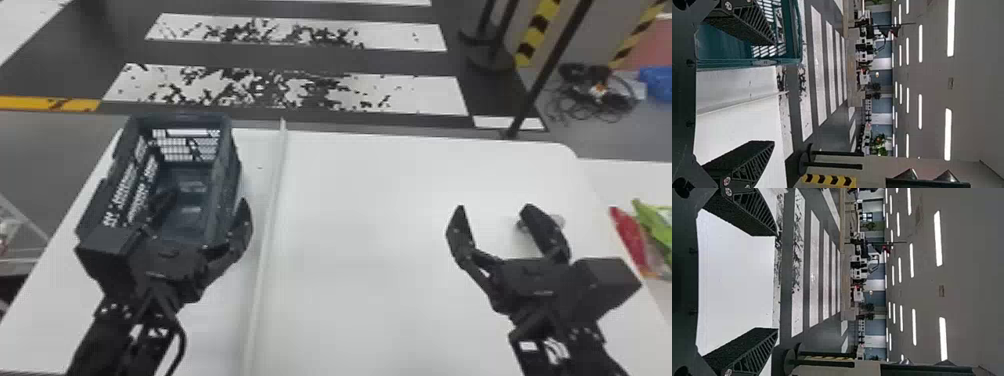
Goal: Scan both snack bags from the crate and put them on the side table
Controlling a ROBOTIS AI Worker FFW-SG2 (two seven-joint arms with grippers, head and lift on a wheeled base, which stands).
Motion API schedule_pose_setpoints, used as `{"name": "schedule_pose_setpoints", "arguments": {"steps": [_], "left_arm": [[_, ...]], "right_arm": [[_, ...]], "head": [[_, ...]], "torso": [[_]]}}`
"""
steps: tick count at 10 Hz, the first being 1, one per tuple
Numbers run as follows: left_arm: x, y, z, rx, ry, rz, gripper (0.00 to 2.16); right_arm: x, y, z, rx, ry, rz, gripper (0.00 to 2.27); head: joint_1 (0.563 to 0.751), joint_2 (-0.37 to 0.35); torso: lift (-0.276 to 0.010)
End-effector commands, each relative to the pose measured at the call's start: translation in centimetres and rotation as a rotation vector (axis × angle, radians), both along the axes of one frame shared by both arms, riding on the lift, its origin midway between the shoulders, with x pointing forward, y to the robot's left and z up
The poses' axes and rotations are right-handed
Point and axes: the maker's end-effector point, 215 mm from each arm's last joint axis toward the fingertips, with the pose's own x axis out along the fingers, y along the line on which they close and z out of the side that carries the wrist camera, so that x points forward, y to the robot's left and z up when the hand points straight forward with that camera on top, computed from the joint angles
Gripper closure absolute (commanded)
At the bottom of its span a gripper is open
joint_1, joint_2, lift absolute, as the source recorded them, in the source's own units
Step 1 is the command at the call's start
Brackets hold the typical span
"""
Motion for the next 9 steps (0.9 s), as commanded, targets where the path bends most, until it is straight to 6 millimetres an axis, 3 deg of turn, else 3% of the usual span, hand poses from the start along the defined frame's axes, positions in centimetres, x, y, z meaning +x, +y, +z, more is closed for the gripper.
{"name": "schedule_pose_setpoints", "arguments": {"steps": [1,9], "left_arm": [[-0.3,-0.3,-0.1,0.006,0.005,-0.004,0.10],[-1.0,-0.1,0.1,0.025,0.020,0.010,0.10]], "right_arm": [[-0.1,-0.5,-0.2,-0.006,0.005,-0.007,0.06],[-0.8,-1.7,-0.9,-0.013,0.023,-0.030,0.06]], "head": [[0.695,-0.027],[0.695,-0.054]], "torso": [[-0.087],[-0.087]]}}
